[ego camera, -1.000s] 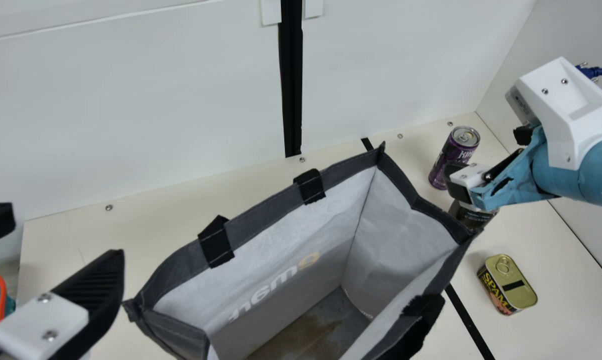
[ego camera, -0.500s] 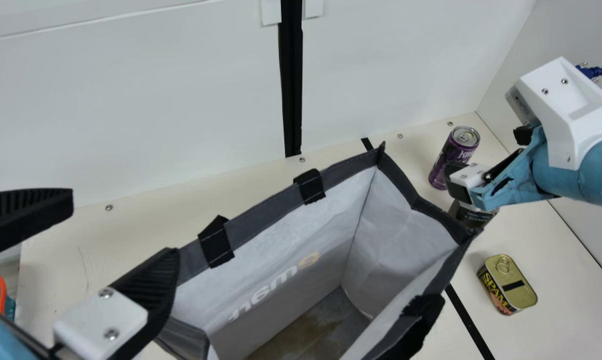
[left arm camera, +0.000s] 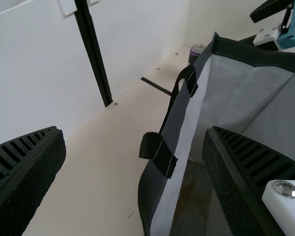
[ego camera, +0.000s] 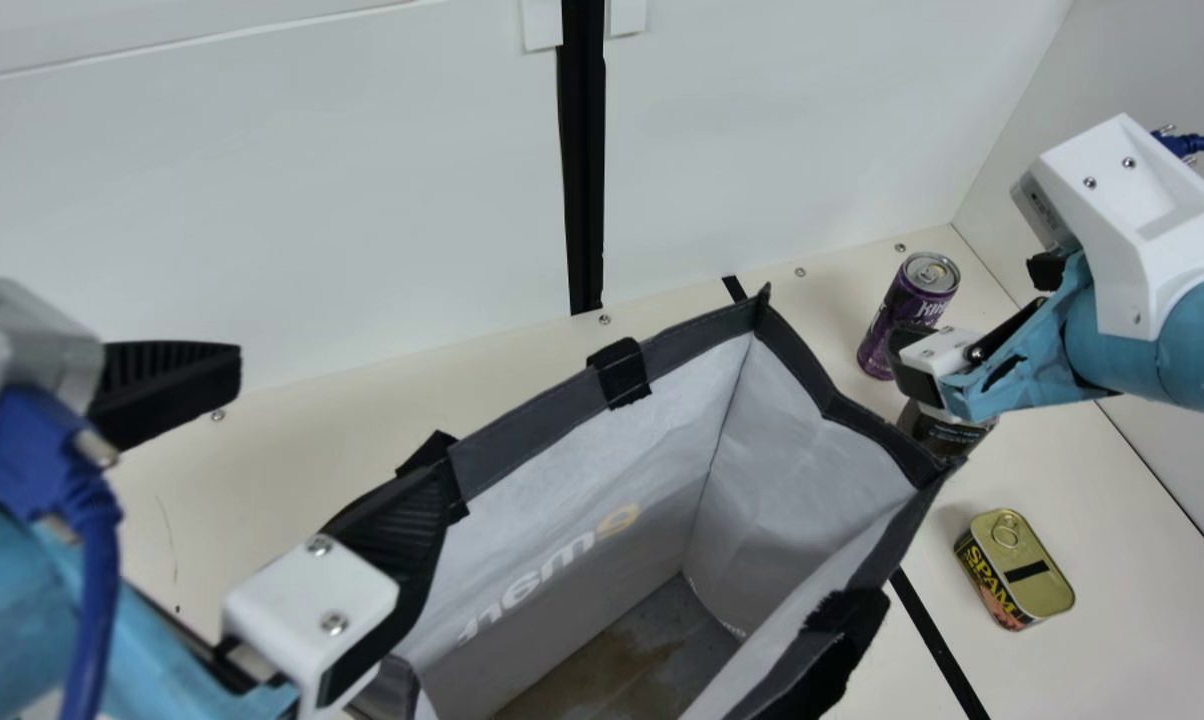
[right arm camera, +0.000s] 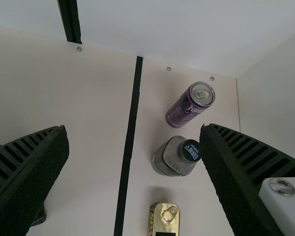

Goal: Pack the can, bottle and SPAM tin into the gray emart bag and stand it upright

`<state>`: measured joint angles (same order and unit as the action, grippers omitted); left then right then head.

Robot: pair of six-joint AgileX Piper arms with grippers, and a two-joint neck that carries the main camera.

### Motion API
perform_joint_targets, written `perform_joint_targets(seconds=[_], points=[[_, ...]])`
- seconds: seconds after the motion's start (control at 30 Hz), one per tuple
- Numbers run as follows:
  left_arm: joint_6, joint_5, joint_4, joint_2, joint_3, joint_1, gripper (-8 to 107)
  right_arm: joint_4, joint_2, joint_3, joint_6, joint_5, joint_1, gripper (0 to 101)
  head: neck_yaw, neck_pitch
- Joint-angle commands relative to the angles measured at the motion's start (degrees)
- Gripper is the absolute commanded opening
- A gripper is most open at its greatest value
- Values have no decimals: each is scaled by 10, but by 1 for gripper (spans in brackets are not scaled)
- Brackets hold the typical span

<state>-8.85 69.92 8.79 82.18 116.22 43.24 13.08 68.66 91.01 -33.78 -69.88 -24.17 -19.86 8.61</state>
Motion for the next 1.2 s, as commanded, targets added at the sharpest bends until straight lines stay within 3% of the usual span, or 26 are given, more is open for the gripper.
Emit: perform_joint_targets(seconds=[0.0, 0.4, 1.17], points=[[0, 0, 3, 8, 4, 2, 90, 0, 0, 0, 0, 0, 0, 95, -1, 14], [-3, 0, 11, 56, 26, 20, 90, 0, 0, 0, 0, 0, 0, 95, -1, 14], [-16, 0, 97, 132, 51, 8, 90, 0, 0, 0, 0, 0, 0, 95, -1, 14]])
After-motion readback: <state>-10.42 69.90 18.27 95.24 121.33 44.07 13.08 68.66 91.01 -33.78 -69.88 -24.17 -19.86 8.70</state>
